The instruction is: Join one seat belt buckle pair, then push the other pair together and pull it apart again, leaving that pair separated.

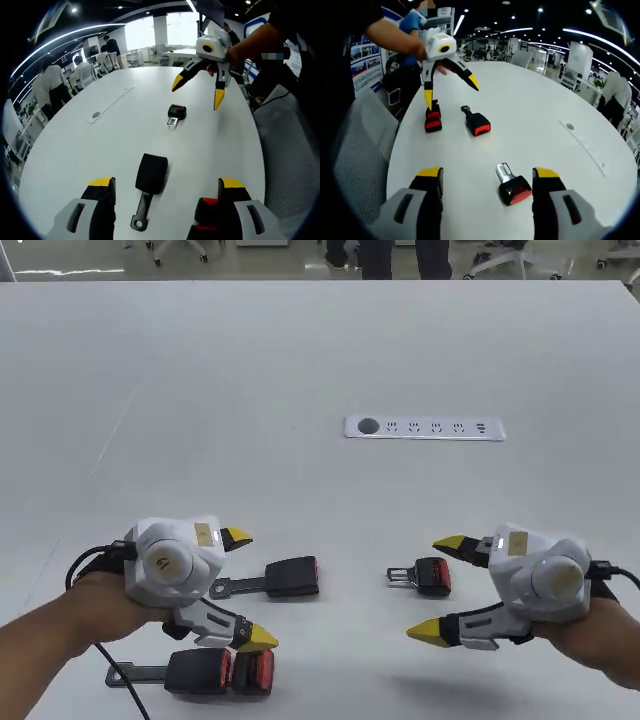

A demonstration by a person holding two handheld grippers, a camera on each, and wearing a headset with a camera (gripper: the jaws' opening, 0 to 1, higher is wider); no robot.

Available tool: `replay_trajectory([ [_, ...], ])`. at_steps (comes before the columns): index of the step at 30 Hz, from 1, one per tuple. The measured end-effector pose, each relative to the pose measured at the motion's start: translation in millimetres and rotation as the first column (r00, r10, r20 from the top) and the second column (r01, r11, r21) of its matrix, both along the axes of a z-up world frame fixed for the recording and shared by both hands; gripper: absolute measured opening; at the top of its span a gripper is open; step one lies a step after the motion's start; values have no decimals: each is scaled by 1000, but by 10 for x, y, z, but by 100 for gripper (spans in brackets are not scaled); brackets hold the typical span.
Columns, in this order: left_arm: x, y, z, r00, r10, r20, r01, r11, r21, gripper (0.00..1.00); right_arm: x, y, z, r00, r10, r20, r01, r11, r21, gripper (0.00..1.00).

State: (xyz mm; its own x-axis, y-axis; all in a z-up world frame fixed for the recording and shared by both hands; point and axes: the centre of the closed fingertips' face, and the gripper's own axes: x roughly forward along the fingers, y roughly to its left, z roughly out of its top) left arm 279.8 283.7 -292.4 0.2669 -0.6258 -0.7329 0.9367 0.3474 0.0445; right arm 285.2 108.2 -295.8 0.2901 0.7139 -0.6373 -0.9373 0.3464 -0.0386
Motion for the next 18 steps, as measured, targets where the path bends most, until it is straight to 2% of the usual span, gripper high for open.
replay_trajectory([
  [8, 200, -80, -212, 999, -23, -37, 24, 1000, 18, 85, 216, -171, -144, 999, 13, -42, -14, 1000, -21, 75],
  [16, 265, -117, -414, 995, -52, -80, 55, 998, 29, 79, 278, -238, -376, 995, 46, -90, -52, 997, -61, 73],
  [18, 293, -114, -452, 995, -52, -85, 55, 998, 27, 78, 294, -233, -405, 994, 49, -102, -55, 997, -56, 73],
])
